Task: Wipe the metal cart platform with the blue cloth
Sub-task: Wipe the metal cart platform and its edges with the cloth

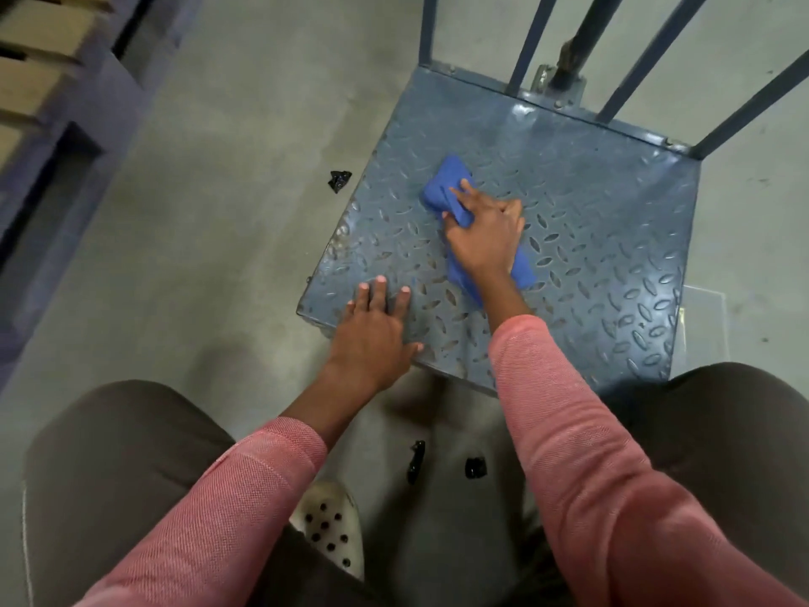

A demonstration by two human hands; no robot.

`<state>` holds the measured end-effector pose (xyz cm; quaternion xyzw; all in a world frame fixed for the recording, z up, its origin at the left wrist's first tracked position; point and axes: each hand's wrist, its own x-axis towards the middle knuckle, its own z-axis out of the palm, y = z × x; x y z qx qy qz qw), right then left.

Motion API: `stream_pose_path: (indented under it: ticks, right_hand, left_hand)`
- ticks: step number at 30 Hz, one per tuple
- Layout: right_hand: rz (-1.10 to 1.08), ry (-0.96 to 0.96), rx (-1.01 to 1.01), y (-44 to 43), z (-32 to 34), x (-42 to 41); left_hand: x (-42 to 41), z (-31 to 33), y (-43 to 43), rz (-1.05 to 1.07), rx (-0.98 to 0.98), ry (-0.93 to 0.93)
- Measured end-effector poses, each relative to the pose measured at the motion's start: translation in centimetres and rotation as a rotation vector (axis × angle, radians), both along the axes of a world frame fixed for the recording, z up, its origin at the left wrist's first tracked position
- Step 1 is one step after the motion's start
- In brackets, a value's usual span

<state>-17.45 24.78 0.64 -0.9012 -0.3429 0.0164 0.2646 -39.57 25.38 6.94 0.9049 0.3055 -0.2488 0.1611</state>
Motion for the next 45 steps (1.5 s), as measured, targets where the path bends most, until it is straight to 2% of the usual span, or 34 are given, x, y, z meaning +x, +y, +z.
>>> stream_pose_path:
  ticks: [1,3,5,7,11,12,15,17,21,22,25,27,28,31,32,36,37,38,42,43,45]
  right_hand:
    - [0.062,-0.035,-0.02,0.7,0.2,-1.3]
    - [0.382,-0.125,-0.032,1.5,0.0,-3.4]
    - [0.606,-0.109,-0.02,1.8,-0.1,-3.0]
    - [0.59,-0.04,0.049,2.4,-0.3,-1.6]
    - [0.28,0.044,0.084,4.8,-0.8,-1.0]
    - [0.293,0.006,0.059,5.2,-0.6,-2.2]
    - [0.653,-0.076,0.005,4.7,-0.5,-5.7]
    - [0.758,-0.077,-0.002,4.9,-0.4,-5.5]
    - [0.337,-0.021,0.004,6.8,-0.5,-5.7]
    - [0.347,-0.013,0.008,7.0,-0.5,-6.6]
    - [0.716,-0.022,0.005,5.3,-0.4,-8.8]
    - [0.828,-0.05,-0.023,4.8,-0.3,-7.4]
    - [0.765,-0.06,-0.03,5.3,-0.1,-6.6]
    - [0.319,-0.041,-0.077,6.5,0.5,-5.4]
    - [0.297,-0.047,-0.083,6.7,0.7,-5.8]
    - [0.812,-0.158,-0.149,3.7,0.9,-7.7]
    - [0.829,-0.182,-0.157,2.7,0.9,-6.7]
    - [0.736,-0.186,-0.155,1.8,0.7,-5.4]
    - [-0.061,-0.116,-0.114,-2.3,0.3,-2.0]
    - [-0.143,-0.093,-0.099,-3.0,0.4,-2.9]
    - [-0.11,-0.126,-0.099,-4.3,0.7,-6.6]
  left_hand:
    - [-0.3,0.2,0.1,-0.019,-0.02,0.031]
    - [-0.8,0.7,0.0,-0.065,-0.028,0.124]
    - [-1.1,1.1,-0.4,-0.108,0.007,0.227]
    - [-1.1,1.5,-0.6,-0.109,0.022,0.319]
    - [-1.5,2.2,0.2,-0.067,0.02,0.443]
    - [-1.6,2.2,0.3,-0.062,0.013,0.447]
    - [-1.7,2.2,0.4,-0.064,0.0,0.455]
    - [-1.5,2.2,0.3,-0.059,-0.008,0.463]
    - [-1.3,2.5,0.2,-0.047,-0.03,0.465]
    - [-1.3,2.5,0.2,-0.047,-0.025,0.46]
    - [-1.3,2.3,0.2,-0.051,-0.023,0.453]
    - [-1.4,2.2,0.2,-0.051,-0.023,0.448]
    - [-1.5,2.3,0.2,-0.052,-0.026,0.443]
    - [-1.7,2.6,0.3,-0.051,-0.042,0.428]
    - [-1.7,2.7,0.3,-0.049,-0.042,0.427]
    - [-1.6,2.5,0.4,-0.045,-0.042,0.424]
    - [-1.7,2.5,0.5,-0.046,-0.043,0.424]
    - [-1.8,2.5,0.6,-0.05,-0.051,0.423]
    - [-1.9,2.8,0.8,-0.063,-0.043,0.421]
    - [-1.8,2.7,0.7,-0.059,-0.039,0.427]
    - [-1.4,2.4,0.4,-0.051,-0.029,0.439]
